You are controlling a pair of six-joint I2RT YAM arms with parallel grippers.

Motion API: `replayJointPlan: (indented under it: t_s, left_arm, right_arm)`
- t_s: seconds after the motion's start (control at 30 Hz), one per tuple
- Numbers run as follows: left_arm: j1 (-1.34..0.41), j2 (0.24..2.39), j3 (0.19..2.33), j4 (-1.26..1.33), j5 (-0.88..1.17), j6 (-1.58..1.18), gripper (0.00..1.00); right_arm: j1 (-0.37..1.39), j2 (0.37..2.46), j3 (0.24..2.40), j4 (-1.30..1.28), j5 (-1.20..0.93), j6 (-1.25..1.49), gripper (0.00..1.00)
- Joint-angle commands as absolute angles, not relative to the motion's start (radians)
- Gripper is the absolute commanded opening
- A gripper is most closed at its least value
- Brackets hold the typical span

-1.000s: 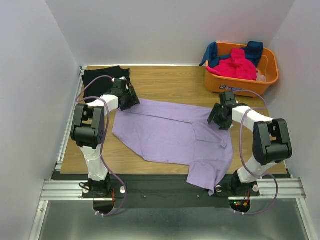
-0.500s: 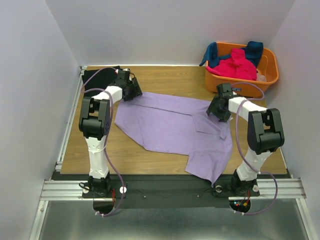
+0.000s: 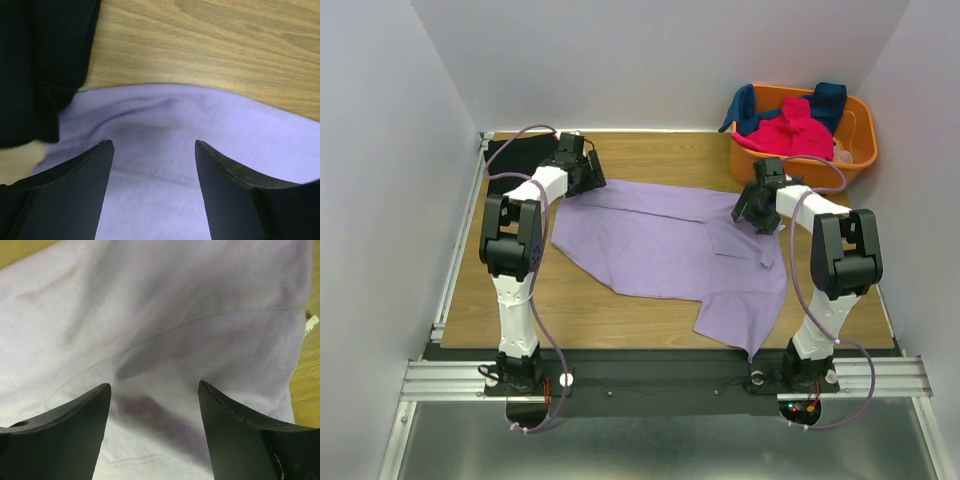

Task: Fold and stack the t-shirts
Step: Fold the tshirt

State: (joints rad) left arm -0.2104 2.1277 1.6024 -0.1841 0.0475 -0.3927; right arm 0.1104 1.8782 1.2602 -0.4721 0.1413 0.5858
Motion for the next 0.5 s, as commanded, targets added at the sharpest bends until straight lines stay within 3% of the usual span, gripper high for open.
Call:
replayJointPlan:
  t_s: [0.0,0.13,0.33,0.47]
  left_arm:
    - [-0.241,1.884,1.53,-0.199,-0.075,-0.324,0.78]
    - [-0.265,1.783,1.401,-0.248,-0.179,-0.304,0.76]
    - [-0.349,1.718,1.244,-0.304,-0.291,-0.324,0.58]
    - [-0.416,1.723,1.212,-0.327,-0.304,-0.382,0.51]
  right_arm:
    - [0.103,1.754,1.25,-0.48,0.109,0.555,0.76]
    - [0.101,1.639,1.195,-0.486,0.092,0.558,0.76]
    - [0.103,1.497,1.076,-0.495,0.008,0.58,0.76]
    - [0.101,1.428,1.008,-0.502,-0.029,0.595,0.76]
